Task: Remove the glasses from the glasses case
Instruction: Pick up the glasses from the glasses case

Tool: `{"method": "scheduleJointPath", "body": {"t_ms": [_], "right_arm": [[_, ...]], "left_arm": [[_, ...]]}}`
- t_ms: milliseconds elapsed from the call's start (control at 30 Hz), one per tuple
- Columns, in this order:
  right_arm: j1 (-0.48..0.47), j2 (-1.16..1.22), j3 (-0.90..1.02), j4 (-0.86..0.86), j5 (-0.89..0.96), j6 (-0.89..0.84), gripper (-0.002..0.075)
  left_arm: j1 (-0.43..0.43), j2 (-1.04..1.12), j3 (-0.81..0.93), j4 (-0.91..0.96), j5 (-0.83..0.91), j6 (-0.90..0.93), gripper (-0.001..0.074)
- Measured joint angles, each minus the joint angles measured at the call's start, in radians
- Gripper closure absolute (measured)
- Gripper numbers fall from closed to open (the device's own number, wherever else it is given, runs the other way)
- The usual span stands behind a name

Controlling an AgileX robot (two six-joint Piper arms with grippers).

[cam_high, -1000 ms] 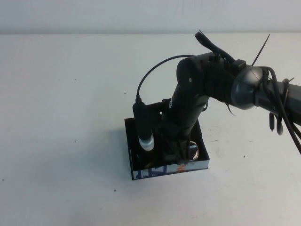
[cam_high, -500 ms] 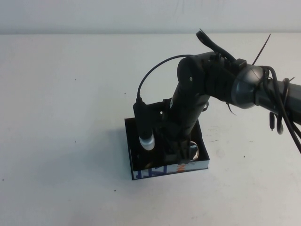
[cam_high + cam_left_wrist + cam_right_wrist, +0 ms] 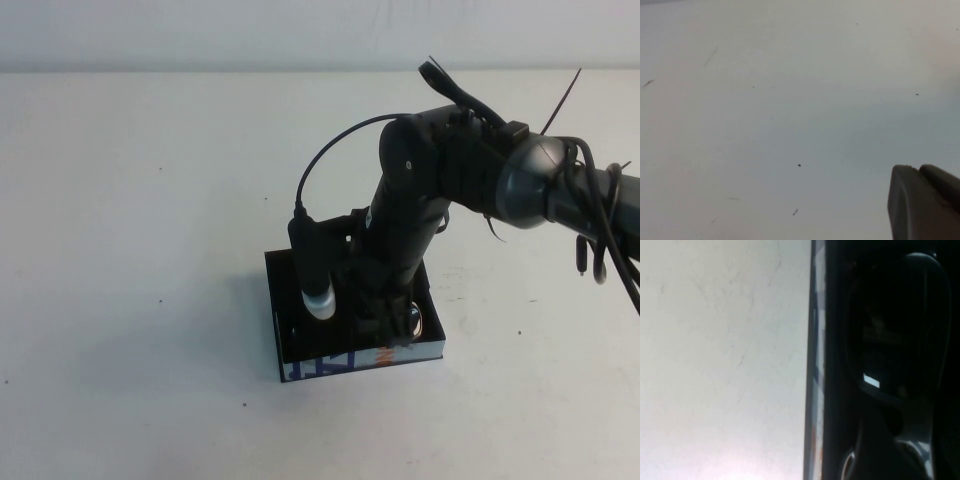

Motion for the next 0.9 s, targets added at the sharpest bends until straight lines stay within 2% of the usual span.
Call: {"method": "scheduleJointPath", "body": {"t_ms": [900], "right_arm": [[-0.01, 0.025, 0.002, 0.027, -0.033, 0.0, 0.0459]], "left_arm": [[0.0, 0.0, 0.0, 0.0, 0.0, 0.0, 0.074]]}}
